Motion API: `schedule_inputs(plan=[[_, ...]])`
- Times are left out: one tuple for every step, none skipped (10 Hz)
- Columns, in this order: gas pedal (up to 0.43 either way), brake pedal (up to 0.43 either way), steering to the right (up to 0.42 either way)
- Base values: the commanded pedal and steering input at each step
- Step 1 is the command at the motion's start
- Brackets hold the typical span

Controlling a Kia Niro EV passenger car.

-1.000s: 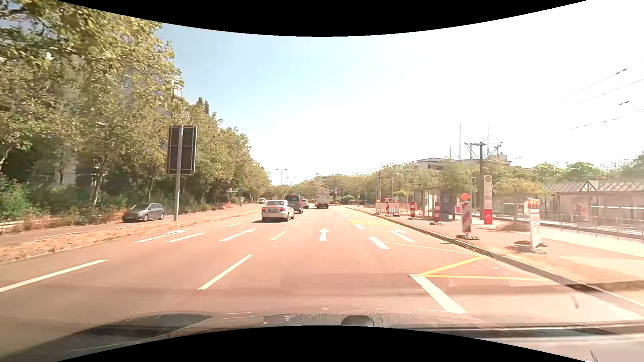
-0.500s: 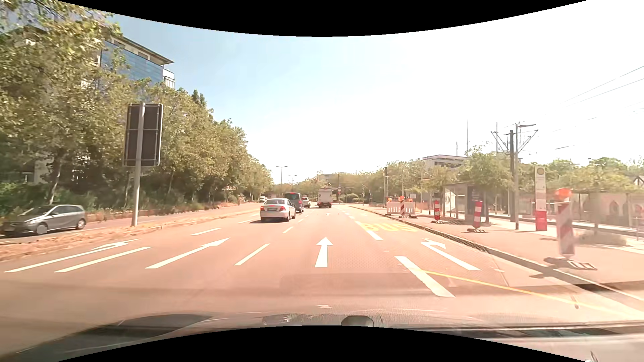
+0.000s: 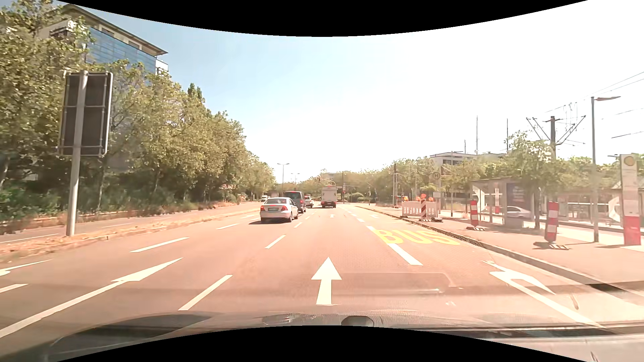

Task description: Follow the waypoints while adhering to traffic rules and regulations

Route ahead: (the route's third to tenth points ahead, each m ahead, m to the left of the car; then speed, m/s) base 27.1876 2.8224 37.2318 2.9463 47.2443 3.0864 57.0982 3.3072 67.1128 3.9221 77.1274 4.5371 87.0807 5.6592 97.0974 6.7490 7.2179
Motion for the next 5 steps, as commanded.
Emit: schedule_inputs(plan=[[0.000,0.256,-0.027],[0.000,0.250,-0.029],[0.000,0.250,-0.033],[0.000,0.250,-0.037],[0.000,0.244,-0.039]])
